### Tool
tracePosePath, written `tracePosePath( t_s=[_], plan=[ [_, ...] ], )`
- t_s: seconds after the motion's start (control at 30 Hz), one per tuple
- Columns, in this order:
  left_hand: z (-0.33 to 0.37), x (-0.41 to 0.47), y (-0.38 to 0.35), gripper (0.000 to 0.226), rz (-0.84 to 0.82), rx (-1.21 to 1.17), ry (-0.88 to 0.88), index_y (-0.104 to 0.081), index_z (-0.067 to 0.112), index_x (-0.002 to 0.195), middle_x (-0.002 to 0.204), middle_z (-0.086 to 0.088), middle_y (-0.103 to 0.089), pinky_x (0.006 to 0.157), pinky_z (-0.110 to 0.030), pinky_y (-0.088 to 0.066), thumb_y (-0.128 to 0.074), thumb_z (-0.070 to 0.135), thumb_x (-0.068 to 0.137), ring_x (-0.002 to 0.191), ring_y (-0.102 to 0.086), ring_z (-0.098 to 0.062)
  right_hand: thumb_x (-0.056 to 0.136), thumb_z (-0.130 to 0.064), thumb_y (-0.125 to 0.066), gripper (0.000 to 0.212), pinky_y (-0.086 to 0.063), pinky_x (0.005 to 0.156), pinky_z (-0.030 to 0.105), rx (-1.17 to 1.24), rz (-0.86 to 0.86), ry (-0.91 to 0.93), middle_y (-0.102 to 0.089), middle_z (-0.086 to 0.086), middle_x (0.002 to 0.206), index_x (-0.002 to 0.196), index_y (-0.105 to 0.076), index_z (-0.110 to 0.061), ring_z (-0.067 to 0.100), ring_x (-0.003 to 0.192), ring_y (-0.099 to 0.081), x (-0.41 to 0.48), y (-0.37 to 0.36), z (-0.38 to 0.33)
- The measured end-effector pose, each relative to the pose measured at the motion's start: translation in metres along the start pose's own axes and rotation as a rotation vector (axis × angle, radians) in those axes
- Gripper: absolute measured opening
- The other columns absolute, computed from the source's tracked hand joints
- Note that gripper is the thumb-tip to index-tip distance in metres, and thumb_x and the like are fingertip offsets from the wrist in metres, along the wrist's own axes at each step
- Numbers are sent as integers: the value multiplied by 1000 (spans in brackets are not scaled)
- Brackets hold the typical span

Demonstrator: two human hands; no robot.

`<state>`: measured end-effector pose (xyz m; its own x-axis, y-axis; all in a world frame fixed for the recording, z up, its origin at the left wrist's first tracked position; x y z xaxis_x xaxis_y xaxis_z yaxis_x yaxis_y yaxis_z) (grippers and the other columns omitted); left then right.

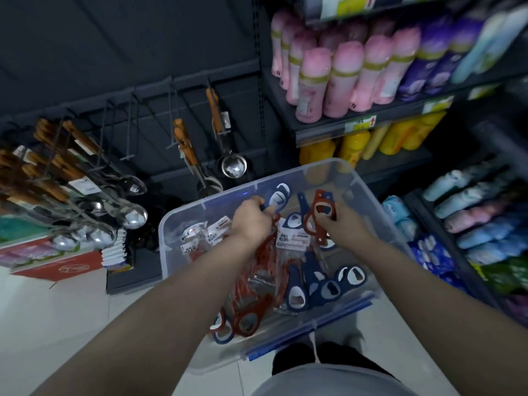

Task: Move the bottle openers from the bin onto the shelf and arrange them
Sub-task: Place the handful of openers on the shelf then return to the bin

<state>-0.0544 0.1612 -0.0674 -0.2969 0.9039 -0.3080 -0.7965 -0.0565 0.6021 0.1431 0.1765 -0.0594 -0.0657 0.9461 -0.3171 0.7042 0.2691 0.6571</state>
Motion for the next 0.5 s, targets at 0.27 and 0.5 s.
tracePosePath(
  t_s=[0.27, 0.5],
  plan=[
    [136, 0, -65, 13, -81, -179, -191, -60, 18, 74, 79, -10, -70, 64, -35, -50, -60, 21, 87, 74, -67, -26, 92, -24, -55, 28, -46, 92, 39, 202, 306, -40, -63, 12, 116, 116, -57, -8, 28, 108, -57, -11, 119, 18],
    [270, -35, -186, 14, -203, -146, -391, -64, 18, 81, 74, -2, -60, 61, -27, -38, -66, 30, 87, 69, -53, -19, 93, -33, -48, 31, -45, 76, 34, 157, 528, -211, -65, 11, 103, 110, -56, -9, 31, 91, -61, -31, 261, 120]
  ],
)
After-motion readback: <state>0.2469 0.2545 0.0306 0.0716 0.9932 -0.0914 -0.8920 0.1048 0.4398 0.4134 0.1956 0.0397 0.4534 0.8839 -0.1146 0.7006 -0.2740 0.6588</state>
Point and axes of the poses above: each hand's wrist, its own x-axis towards the middle knuckle, its own y-axis out of the back of the hand, z = x × y, the point moved 3 cm from there along x, towards the middle knuckle
